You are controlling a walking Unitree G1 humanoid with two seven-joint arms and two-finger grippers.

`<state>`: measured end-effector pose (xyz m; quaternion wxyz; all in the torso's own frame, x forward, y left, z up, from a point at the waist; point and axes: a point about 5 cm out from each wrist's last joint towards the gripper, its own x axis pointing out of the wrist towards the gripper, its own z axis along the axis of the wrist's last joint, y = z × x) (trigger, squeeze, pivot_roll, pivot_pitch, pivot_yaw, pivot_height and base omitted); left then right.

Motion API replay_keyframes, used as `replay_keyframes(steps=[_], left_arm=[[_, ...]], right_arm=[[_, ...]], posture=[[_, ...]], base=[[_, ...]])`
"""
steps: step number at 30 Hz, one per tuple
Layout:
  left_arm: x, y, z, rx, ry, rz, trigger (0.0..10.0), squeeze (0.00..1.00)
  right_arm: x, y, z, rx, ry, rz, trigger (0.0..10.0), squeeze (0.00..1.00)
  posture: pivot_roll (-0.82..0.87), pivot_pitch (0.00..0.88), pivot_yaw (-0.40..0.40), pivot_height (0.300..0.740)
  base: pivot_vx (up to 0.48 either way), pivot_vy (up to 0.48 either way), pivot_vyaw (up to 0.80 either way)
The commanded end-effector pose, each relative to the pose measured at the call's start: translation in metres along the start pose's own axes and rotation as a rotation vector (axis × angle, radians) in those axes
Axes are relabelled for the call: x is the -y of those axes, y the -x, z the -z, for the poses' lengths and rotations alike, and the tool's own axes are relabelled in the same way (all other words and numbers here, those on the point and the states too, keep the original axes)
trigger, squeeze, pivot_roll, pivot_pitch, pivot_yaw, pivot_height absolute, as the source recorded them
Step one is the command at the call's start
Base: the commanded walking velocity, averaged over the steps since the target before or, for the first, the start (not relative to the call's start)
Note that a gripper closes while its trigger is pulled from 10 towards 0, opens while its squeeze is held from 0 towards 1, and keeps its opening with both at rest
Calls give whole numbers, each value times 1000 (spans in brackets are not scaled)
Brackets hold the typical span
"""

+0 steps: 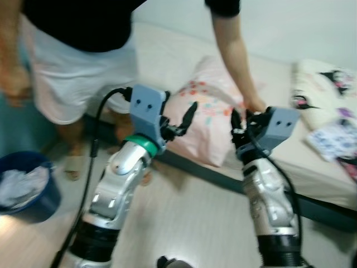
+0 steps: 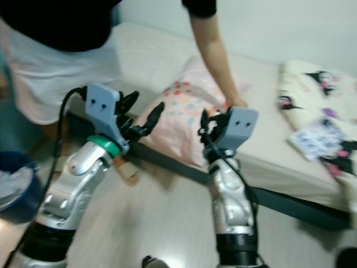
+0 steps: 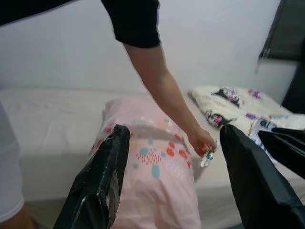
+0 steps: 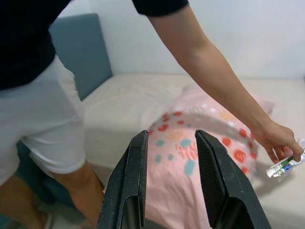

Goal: Clean up the room

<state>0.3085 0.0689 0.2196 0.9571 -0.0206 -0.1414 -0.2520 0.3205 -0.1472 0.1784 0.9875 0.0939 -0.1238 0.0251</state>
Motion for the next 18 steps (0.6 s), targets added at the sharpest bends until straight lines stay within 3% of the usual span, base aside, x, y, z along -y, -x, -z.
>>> replay_keyframes(steps=[1, 18], left_arm=[[3, 0, 6, -29, 3, 3, 10000, 0], [3, 2, 9, -48, 1, 2, 10000, 0]], right_arm=[[6, 2, 3, -21, 11, 25, 10000, 0], [6, 3, 4, -36, 22, 32, 10000, 0]], posture=[[-150, 57, -6, 740], [-147, 64, -2, 740]], base=[[0, 0, -800], [0, 0, -800]])
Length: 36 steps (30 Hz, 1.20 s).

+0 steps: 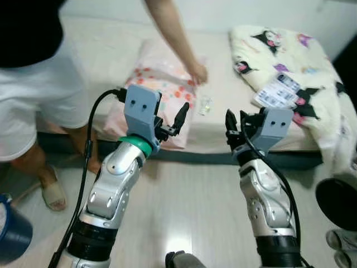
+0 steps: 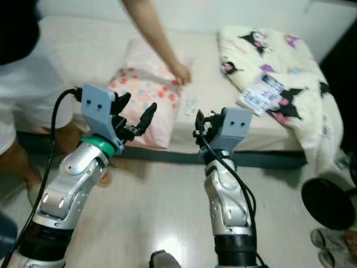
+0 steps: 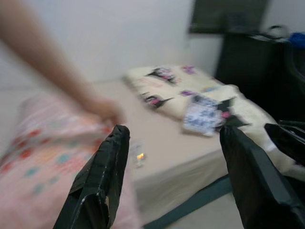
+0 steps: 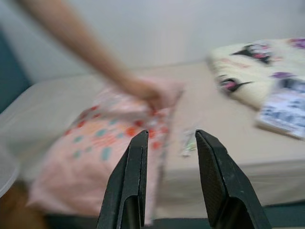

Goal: Clean up the room

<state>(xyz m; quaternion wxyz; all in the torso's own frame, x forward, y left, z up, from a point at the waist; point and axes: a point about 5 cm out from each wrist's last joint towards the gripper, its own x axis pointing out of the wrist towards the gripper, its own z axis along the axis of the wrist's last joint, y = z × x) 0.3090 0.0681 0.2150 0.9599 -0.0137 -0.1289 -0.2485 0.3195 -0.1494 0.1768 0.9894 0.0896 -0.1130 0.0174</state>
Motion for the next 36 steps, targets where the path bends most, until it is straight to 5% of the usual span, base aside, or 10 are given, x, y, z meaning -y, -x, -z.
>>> replay_keyframes(steps=[1, 9, 13, 21, 36], left_arm=[[2, 1, 5, -24, 9, 5, 10000, 0], [-2, 0, 9, -38, -2, -27, 10000, 0], [-14, -2, 14, -49, -56, -126, 10000, 0], [-21, -2, 16, -56, -64, -169, 10000, 0], [-30, -2, 20, -69, -82, -261, 10000, 0]], right_arm=[[4, 2, 3, -17, 13, 15, 10000, 0], [4, 0, 4, -21, 19, 11, 10000, 0], [-4, 1, 9, -25, 100, -54, 10000, 0], [-14, 2, 10, -17, 115, -106, 10000, 0], [-9, 0, 15, -30, 225, -83, 10000, 0]], posture=[[-147, 61, -2, 740], [-147, 56, 1, 740], [-145, 50, 3, 740], [-140, 45, 2, 740], [-136, 50, -2, 740]], base=[[0, 0, -800], [0, 0, -800], [480, 0, 0], [480, 0, 0], [480, 0, 316]])
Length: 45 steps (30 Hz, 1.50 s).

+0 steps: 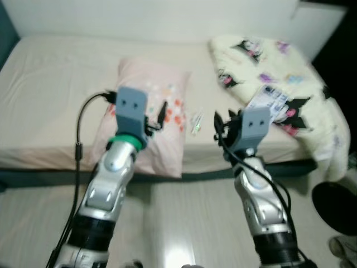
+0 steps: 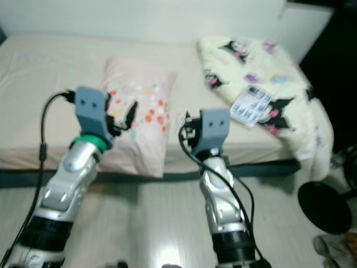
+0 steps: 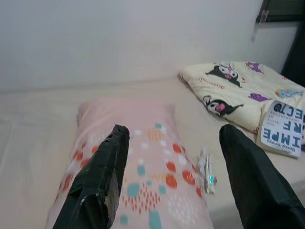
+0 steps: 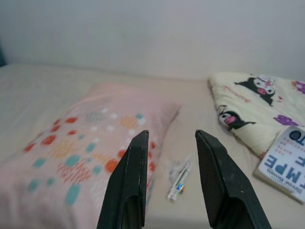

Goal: Clean up the room

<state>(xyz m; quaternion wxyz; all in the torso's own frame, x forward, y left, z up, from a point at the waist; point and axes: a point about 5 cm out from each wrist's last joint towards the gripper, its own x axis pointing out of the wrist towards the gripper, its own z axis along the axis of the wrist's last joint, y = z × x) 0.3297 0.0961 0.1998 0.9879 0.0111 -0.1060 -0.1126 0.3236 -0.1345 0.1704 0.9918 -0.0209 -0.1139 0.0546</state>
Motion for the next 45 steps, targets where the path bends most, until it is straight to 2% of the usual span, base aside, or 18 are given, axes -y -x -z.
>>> replay_keyframes(steps=[1, 9, 13, 23, 26, 32, 35, 37, 41, 43, 44, 45], left_arm=[[3, -1, 3, -10, -15, -6, 10000, 0], [-4, -1, 6, -19, -33, -57, 10000, 0], [-12, -2, 7, -12, -79, -106, 10000, 0], [-12, 1, 11, -26, -86, -115, 10000, 0], [-7, 0, 12, -30, -74, -87, 10000, 0], [2, 4, 15, -36, -59, -2, 10000, 0], [9, 8, 22, -77, -21, 54, 10000, 0], [9, 8, 22, -77, -21, 54, 10000, 0], [13, 14, 33, -133, 13, 104, 10000, 0], [12, 16, 41, -158, 0, 98, 10000, 0], [9, 18, 52, -192, -10, 71, 10000, 0], [9, 18, 52, -192, -10, 71, 10000, 0]], right_arm=[[2, 3, 6, -20, 9, 5, 10000, 0], [-5, 3, 5, -9, -19, -38, 10000, 0], [-9, 4, 7, -17, -46, -67, 10000, 0], [-3, 4, 11, -34, -16, -33, 10000, 0], [8, 4, 13, -38, 24, 23, 10000, 0], [14, 7, 17, -51, 37, 42, 10000, 0], [16, 9, 21, -66, 42, 48, 10000, 0], [16, 9, 21, -66, 42, 48, 10000, 0], [17, 12, 29, -98, 52, 45, 10000, 0], [16, 14, 35, -119, 56, 44, 10000, 0], [16, 16, 40, -137, 56, 43, 10000, 0], [16, 16, 40, -137, 56, 43, 10000, 0]], posture=[[-135, 52, -3, 740], [-134, 55, -4, 740], [-126, 63, -16, 740], [-122, 70, -18, 740], [-128, 75, -10, 740], [-131, 76, -6, 740], [-130, 75, -5, 740], [-130, 75, -5, 740], [-132, 74, -3, 740], [-133, 74, -2, 740], [-136, 77, -1, 740], [-136, 77, -1, 740]], base=[[480, 0, 781], [480, 0, 209], [480, 0, 0], [475, 0, 0], [292, 0, 0], [0, 0, 0], [0, 0, 0], [0, 0, 0], [0, 0, 0], [0, 0, 0], [0, 0, 0], [0, 0, 0]])
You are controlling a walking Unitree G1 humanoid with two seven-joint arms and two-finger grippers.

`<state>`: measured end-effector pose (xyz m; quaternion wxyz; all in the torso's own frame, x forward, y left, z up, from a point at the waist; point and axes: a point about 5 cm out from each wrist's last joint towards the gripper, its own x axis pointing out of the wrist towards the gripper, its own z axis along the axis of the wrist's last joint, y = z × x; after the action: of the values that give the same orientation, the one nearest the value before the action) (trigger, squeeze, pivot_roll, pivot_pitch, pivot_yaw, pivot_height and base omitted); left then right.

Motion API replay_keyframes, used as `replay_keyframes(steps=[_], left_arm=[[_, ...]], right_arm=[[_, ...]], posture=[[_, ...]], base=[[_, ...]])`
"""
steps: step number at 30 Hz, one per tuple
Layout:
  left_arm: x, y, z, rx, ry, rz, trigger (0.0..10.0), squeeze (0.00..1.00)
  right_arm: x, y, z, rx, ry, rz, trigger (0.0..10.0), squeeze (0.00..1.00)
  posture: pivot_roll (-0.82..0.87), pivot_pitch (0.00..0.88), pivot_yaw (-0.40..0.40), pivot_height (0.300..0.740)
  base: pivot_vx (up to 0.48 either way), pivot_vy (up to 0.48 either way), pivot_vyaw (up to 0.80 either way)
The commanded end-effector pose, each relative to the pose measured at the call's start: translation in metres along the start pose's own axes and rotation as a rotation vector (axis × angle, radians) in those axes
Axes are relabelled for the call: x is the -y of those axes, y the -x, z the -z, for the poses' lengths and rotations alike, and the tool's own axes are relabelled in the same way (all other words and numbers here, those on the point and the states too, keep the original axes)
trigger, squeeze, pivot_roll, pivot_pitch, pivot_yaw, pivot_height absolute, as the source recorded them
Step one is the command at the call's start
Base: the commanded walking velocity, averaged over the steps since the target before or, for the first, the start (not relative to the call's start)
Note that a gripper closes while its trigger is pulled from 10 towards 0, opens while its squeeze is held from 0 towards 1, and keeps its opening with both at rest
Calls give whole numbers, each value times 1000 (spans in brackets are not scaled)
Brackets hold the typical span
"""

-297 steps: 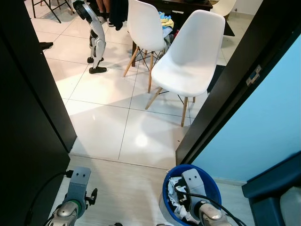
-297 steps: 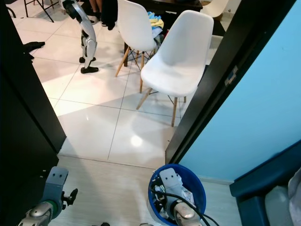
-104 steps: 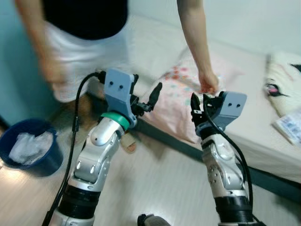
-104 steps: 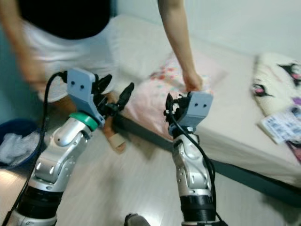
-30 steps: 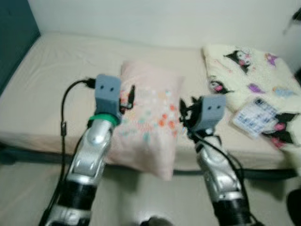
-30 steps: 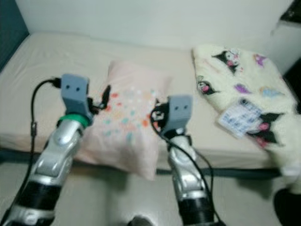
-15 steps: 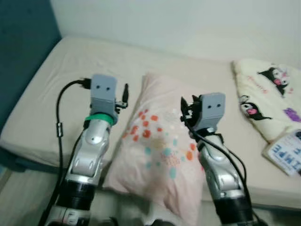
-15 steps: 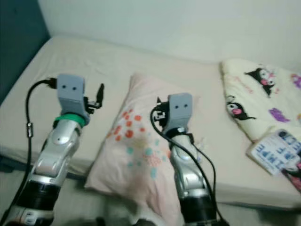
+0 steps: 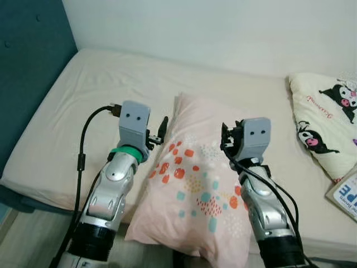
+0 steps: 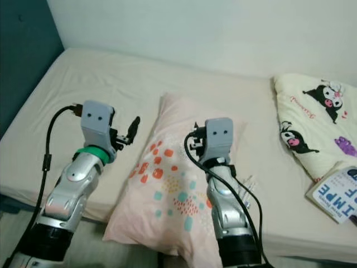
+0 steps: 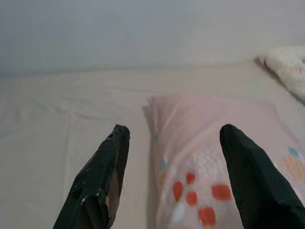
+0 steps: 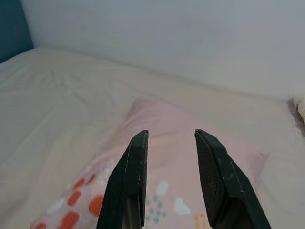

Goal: Clean up the room

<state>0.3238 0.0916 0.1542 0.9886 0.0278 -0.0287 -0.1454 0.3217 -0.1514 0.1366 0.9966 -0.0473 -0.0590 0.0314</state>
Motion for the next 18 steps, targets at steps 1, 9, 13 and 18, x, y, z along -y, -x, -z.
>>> replay_keyframes(steps=[1, 9, 13, 18], left_arm=[[-1, 3, 19, -65, -19, -28, 10000, 0], [-43, 21, 75, -287, -115, -355, 10000, 0], [-56, 32, 89, -336, -74, -400, 10000, 0], [-58, 38, 91, -322, -45, -375, 10000, 0]], right_arm=[[-1, 5, 11, -36, 5, 2, 10000, 0], [-15, 7, 30, -109, -74, -56, 10000, 0], [-21, 11, 41, -143, -101, -100, 10000, 0], [-29, 15, 49, -167, -111, -152, 10000, 0]], posture=[[-139, 79, -1, 740], [-143, 94, -21, 740], [-123, 104, -37, 740], [-110, 105, -37, 740]], base=[[0, 0, 0], [0, 0, 0], [0, 0, 0], [0, 0, 0]])
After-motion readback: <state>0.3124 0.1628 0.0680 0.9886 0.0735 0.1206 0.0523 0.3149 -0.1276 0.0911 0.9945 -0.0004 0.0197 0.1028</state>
